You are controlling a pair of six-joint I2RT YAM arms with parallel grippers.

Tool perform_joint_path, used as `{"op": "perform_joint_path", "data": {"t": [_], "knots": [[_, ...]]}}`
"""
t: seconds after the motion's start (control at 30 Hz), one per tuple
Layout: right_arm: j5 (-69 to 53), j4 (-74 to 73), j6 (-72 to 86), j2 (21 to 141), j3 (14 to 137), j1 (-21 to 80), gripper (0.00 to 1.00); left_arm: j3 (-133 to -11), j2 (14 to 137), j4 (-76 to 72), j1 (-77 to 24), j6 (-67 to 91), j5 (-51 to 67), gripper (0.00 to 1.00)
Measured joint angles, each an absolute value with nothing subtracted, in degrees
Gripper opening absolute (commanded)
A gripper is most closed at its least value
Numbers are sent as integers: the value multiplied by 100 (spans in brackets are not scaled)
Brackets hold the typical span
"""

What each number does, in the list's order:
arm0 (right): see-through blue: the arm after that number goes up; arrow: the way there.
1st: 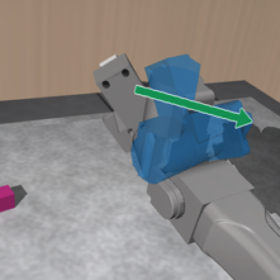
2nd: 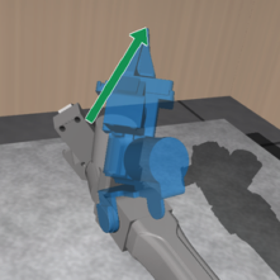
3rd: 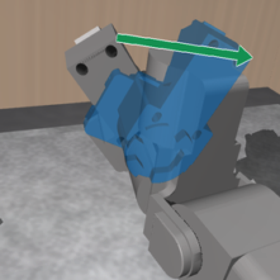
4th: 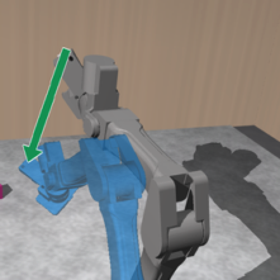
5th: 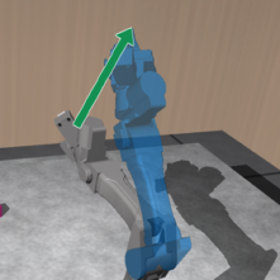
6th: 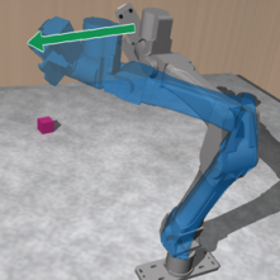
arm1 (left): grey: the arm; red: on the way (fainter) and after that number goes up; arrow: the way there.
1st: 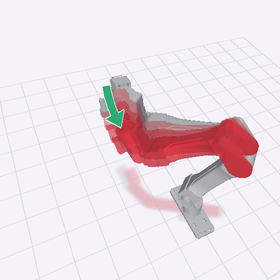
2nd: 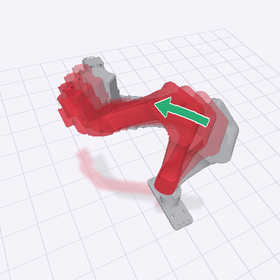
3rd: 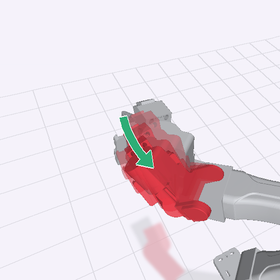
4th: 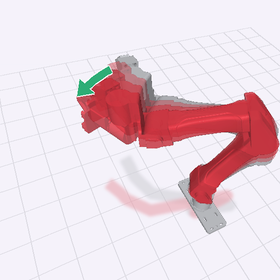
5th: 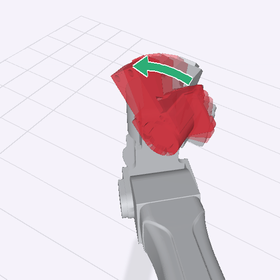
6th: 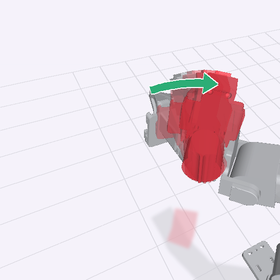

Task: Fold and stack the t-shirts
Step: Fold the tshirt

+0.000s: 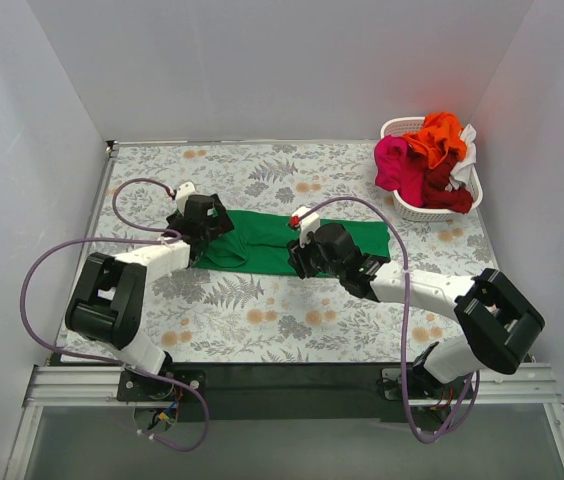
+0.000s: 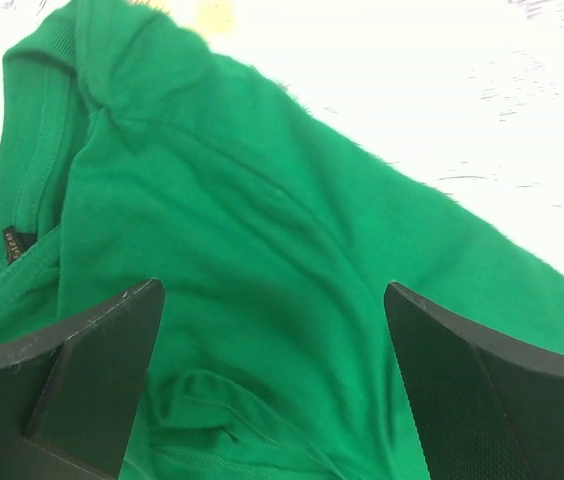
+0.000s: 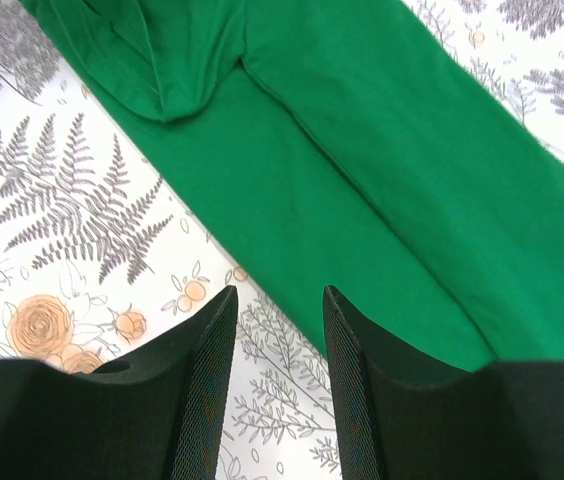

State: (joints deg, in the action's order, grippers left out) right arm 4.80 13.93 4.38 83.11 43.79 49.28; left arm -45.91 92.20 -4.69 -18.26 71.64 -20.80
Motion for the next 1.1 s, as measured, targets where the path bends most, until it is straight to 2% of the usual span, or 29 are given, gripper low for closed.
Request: {"op": "perform_joint_path", "data": {"t": [0.3, 0.53, 0.8, 0.93, 1.1], "knots": [[593, 1372, 554, 8309, 4206, 4838, 36, -4294, 8455, -344, -1951, 7220, -2036, 85], [650, 1374, 615, 8130, 4077, 4757, 36, -4281, 8396, -287, -1964, 7205, -2010, 85], [746, 1374, 676, 7542, 3688, 4713, 37, -5120, 9139, -563, -1986, 6947, -2110, 85], [781, 1363, 703, 7314, 3597, 4652, 38, -4995, 9531, -552, -2012, 6947, -2130, 85], [781, 1356, 729, 7279, 3581, 4565, 38, -4569, 9443, -458, -2161, 7032, -2161, 85]]}}
